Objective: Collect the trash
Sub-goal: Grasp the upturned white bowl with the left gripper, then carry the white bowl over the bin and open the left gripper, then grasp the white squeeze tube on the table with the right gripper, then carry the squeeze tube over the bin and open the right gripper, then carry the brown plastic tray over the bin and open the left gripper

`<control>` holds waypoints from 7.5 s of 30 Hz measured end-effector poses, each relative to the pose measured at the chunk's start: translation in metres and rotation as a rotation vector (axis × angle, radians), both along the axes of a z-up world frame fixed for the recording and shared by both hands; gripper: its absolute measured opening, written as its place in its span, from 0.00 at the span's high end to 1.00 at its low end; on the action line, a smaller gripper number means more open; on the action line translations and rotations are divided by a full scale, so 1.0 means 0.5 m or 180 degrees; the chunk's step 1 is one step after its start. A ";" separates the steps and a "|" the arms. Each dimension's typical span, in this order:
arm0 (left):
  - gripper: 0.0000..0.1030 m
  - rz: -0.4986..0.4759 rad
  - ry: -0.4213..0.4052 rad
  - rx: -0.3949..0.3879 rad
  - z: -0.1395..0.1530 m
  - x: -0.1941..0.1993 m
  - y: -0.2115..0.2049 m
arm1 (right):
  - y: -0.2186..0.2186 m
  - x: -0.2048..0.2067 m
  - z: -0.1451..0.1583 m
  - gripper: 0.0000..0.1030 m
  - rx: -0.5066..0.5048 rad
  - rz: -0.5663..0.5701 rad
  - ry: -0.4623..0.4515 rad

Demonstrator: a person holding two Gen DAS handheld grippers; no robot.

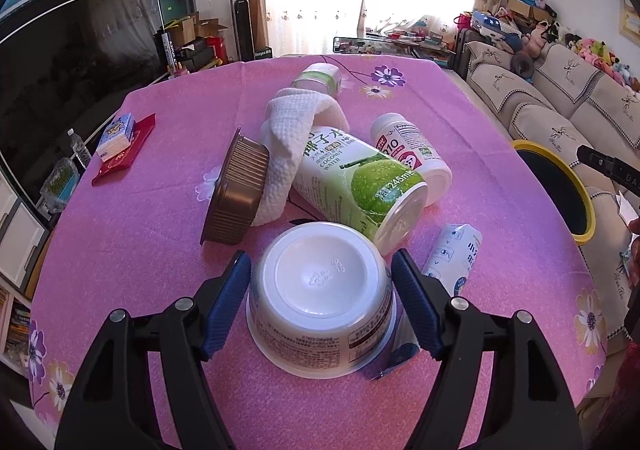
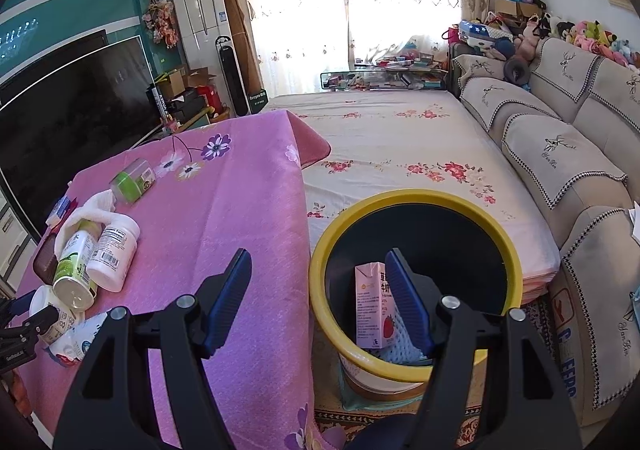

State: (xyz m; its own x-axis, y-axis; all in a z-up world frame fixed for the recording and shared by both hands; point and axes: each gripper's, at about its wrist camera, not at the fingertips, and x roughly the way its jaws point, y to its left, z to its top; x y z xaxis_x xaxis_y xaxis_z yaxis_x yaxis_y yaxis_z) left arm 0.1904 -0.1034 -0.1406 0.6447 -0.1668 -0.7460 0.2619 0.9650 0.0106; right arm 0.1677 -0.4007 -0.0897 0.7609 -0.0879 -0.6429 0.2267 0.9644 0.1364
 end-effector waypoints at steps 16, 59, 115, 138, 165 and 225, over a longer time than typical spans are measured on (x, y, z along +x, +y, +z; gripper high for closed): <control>0.26 -0.0122 0.0003 0.0005 -0.021 0.012 0.010 | 0.018 0.011 -0.001 0.36 0.0014 0.0096 0.0033; 0.26 -0.1717 -0.0268 -0.0197 0.130 0.058 -0.665 | -0.276 -0.140 -0.009 0.36 0.0021 -0.0839 -0.0038; 0.04 0.0381 -0.0458 -0.0325 0.165 -0.107 0.169 | 0.542 -0.021 -0.037 0.29 -0.0750 0.1837 0.0312; 0.05 0.0350 -0.0461 -0.0308 0.164 -0.097 0.139 | 0.341 -0.030 -0.080 0.80 -0.0173 0.1413 0.0579; 0.05 0.0232 -0.0446 -0.0222 0.160 -0.083 0.101 | 0.009 -0.100 0.009 0.93 -0.0012 0.0187 0.0169; 0.93 0.0055 -0.0006 -0.0019 0.011 0.104 0.127 | -0.060 -0.015 -0.060 0.63 -0.0003 -0.0062 0.0305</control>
State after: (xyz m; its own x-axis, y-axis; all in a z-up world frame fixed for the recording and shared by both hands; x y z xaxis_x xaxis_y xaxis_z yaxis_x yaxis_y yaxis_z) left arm 0.2424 -0.0401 -0.1353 0.6488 -0.1602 -0.7439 0.2453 0.9694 0.0052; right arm 0.1601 -0.4309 -0.1195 0.6941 -0.1027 -0.7125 0.2572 0.9598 0.1122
